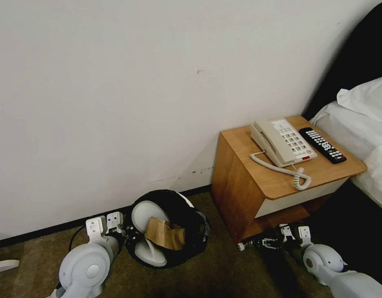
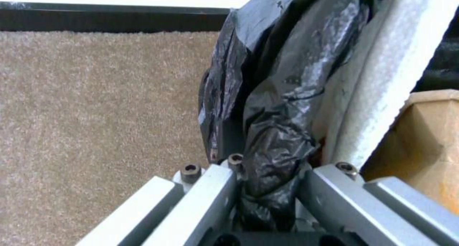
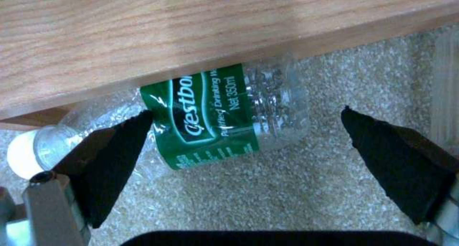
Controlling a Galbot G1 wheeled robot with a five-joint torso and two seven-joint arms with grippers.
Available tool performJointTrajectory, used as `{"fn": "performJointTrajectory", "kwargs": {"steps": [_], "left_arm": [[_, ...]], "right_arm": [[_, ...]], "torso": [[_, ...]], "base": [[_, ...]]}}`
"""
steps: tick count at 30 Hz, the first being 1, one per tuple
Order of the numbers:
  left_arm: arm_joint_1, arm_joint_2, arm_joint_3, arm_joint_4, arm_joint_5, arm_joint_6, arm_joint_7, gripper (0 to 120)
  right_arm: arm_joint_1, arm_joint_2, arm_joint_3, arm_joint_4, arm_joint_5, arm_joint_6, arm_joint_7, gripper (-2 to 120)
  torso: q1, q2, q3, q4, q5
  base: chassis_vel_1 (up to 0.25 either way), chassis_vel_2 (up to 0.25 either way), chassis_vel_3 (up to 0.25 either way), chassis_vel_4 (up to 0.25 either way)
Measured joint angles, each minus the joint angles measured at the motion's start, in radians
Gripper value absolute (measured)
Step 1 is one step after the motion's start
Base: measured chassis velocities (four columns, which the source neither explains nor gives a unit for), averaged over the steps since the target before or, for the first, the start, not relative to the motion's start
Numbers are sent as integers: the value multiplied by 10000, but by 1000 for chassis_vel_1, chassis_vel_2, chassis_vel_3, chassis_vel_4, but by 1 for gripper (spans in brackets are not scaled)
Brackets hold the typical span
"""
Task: Pick up the trash bin, then pick up the garbage from the floor and place it into the trash bin.
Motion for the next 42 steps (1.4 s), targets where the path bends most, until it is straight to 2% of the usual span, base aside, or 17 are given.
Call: {"fn": "performJointTrajectory", "kwargs": {"steps": [27,42], "left_arm": [[-29,-67,30,116,13,-11,22,0],[-62,-75,63,176,22,-22,45,0]], "right_arm": [[147,101,-78,-226,-247,136,-137,100],[300,125,-156,-136,4,139,-79,100]], "torso": [[0,0,0,0,-1],[0,0,0,-1,-1]], "base": [[0,0,0,0],[0,0,0,0]]}}
